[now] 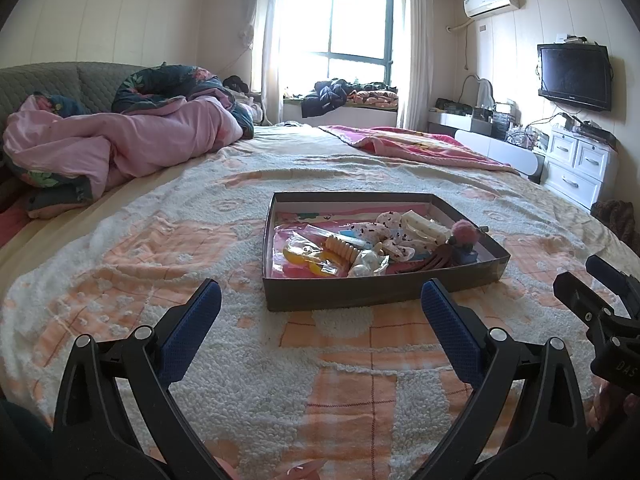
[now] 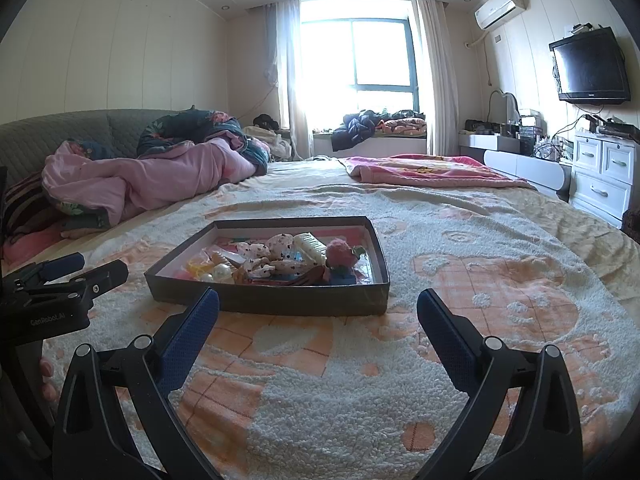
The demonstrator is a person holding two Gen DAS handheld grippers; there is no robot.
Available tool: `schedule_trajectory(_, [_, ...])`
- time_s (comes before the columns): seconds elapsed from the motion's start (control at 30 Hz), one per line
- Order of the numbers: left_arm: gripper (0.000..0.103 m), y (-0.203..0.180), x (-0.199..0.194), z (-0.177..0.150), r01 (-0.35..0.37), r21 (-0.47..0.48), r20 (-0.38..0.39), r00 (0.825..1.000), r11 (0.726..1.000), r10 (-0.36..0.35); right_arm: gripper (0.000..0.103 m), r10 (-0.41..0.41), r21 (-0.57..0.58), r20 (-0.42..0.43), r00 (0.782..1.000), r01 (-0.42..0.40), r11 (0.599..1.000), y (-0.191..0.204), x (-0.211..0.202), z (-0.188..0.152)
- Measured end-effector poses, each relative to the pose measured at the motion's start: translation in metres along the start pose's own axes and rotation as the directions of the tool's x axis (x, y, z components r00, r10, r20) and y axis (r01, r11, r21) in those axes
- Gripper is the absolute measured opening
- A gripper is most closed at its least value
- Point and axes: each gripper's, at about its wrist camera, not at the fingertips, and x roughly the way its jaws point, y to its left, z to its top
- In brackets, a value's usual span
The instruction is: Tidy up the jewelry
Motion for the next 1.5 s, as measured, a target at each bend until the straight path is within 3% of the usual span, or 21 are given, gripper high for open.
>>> schedule_trajectory(1.5, [0.092,0.0022,0.0036,0.0018,-0.018,0.003,-0.015,1.000,1.000,0.018,0.097,-0.021,-0.027,0.000,1.000,0.021,0.999,0.0013,-0.0015,-0.0039])
